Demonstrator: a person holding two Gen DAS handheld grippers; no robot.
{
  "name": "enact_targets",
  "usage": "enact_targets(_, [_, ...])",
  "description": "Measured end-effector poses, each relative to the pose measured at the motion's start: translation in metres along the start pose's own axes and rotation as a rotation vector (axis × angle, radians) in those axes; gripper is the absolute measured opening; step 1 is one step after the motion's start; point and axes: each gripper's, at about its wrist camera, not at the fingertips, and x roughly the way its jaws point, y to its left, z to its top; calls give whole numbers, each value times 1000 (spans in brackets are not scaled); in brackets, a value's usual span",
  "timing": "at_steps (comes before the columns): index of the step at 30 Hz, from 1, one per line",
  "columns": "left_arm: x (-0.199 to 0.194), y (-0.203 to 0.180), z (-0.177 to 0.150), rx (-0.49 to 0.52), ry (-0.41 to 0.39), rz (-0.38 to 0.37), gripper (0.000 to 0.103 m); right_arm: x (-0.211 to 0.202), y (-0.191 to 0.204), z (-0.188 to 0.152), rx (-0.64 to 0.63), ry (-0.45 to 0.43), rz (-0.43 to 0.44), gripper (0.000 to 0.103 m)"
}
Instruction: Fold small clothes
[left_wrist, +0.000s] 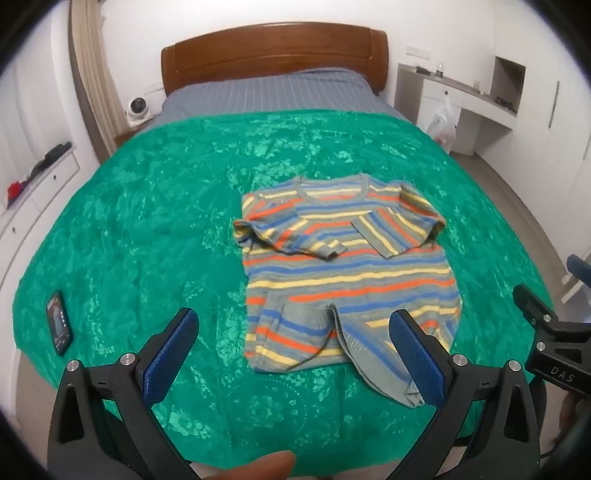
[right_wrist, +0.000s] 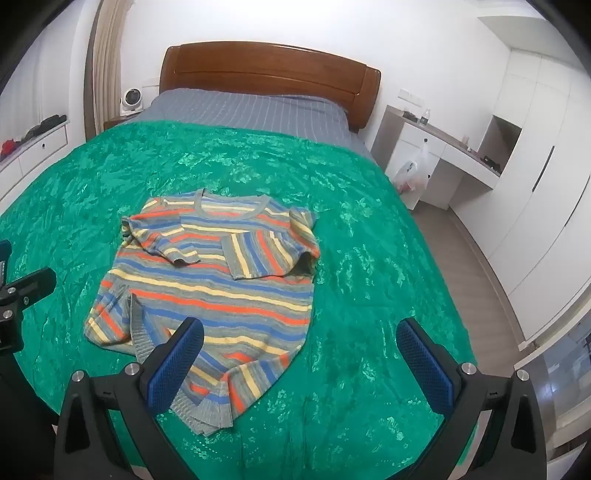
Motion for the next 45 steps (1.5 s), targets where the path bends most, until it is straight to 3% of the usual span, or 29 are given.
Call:
enact_targets(13, [7,-3,2,12,55,23,103,1,7,-4,-15,13,-1,103])
enact_targets(17, [3,-3,3,30,41,62,103,1,7,-4,-14,11,0,103])
enact_targets(45, [-1,0,-3,30,45,59,103,-6,8,-1,-26,3,-35,103])
